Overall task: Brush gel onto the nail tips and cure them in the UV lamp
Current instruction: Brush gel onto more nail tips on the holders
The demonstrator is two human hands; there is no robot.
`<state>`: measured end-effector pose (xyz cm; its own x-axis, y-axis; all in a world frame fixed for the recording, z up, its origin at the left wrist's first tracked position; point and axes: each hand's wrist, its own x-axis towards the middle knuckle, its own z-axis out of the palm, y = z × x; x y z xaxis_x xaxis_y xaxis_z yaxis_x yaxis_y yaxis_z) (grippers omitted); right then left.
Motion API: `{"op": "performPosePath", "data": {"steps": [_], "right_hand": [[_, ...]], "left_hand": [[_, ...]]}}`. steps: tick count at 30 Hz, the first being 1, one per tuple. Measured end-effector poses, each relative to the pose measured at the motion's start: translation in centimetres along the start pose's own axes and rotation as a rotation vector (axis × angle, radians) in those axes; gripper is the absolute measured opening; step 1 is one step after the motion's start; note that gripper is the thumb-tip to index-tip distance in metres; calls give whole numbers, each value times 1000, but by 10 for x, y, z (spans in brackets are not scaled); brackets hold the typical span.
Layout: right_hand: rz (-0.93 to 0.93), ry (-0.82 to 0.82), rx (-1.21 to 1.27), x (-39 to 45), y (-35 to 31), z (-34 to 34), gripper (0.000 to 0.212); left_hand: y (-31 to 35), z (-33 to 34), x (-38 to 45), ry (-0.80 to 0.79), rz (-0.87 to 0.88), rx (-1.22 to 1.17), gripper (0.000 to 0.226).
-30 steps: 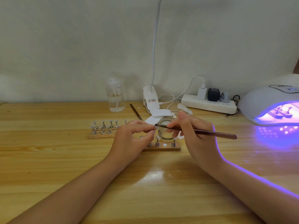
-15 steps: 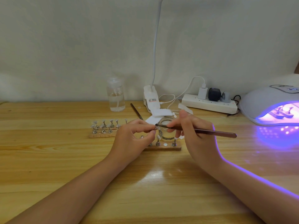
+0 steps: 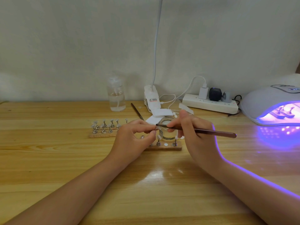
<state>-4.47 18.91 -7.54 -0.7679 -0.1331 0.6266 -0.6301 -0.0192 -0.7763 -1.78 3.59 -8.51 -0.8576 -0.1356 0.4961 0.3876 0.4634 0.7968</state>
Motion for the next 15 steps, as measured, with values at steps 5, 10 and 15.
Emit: {"op": "performPosePath", "data": {"steps": [5,10,15], "right_hand": [[22,51,44,1,0,-3,45],[7,49,48,2,-1,-3,40],[31,22,40,2,-1,0,41]], "left_hand": [[0,0,0,-7,-1,3,25],[1,0,0,-18,2,3,24],[0,0,0,-15,10,13,26]]}}
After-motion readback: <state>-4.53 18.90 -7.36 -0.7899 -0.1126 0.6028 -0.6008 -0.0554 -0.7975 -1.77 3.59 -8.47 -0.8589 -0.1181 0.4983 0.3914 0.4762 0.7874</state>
